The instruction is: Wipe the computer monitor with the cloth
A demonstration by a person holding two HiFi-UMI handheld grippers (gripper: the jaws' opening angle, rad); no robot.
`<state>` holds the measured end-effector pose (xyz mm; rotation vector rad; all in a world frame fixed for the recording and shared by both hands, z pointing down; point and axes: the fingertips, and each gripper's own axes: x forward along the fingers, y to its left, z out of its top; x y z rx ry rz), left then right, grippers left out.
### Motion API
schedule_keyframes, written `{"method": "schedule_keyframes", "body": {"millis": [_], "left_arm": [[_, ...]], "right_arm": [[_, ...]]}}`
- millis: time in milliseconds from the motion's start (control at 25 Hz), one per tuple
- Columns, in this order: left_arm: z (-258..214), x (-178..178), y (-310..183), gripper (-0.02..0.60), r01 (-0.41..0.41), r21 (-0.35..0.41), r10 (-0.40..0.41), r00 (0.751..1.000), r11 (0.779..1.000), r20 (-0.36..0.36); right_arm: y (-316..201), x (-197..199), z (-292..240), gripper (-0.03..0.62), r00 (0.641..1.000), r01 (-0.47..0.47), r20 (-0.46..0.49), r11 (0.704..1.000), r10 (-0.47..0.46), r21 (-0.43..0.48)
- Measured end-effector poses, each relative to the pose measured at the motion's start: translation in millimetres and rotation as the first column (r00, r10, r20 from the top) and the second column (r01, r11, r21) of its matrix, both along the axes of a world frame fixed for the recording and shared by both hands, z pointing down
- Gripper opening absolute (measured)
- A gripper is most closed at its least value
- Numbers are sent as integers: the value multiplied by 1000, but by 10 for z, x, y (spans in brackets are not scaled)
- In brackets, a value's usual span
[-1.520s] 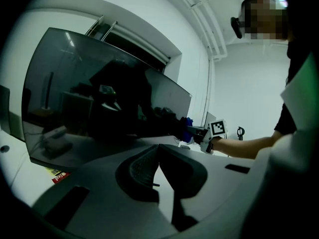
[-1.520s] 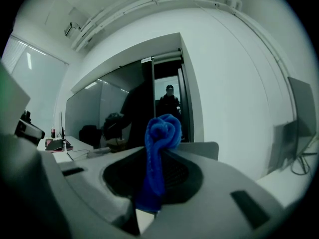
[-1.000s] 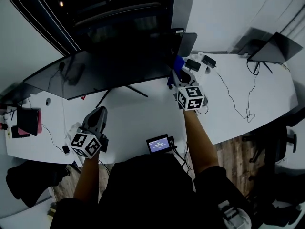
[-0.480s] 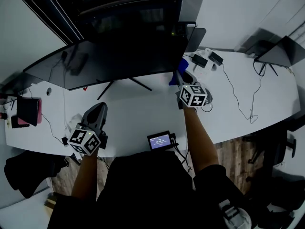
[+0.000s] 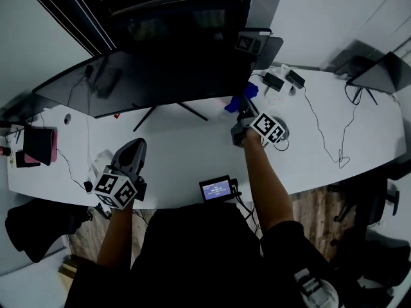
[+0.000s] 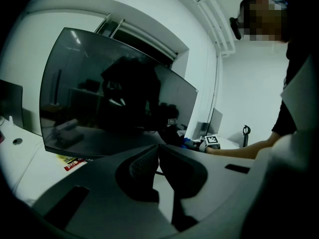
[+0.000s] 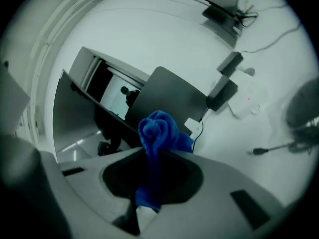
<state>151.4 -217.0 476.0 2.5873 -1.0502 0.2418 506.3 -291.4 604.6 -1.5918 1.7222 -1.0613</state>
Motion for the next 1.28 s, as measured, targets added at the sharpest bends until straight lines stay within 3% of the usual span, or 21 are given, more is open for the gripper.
{"method": "schedule_keyframes", "body": {"millis": [160,320,1280], "left_arm": [[-1,34,24,-5,-8,3,8,1000,1000,-10],[-22,-19,39,-5,3,8,-3,1000,1000,-14],[32,-973,-93,-5,83,-14,-83,996,996,-32]], "right_arm": [[39,-58,43,66,972,-64,226,998,59,16],[6,-190,9,66,939,-86,338,996,70,33],[-160,-1025,250,66,943,-84,320,996,87,-22]]}}
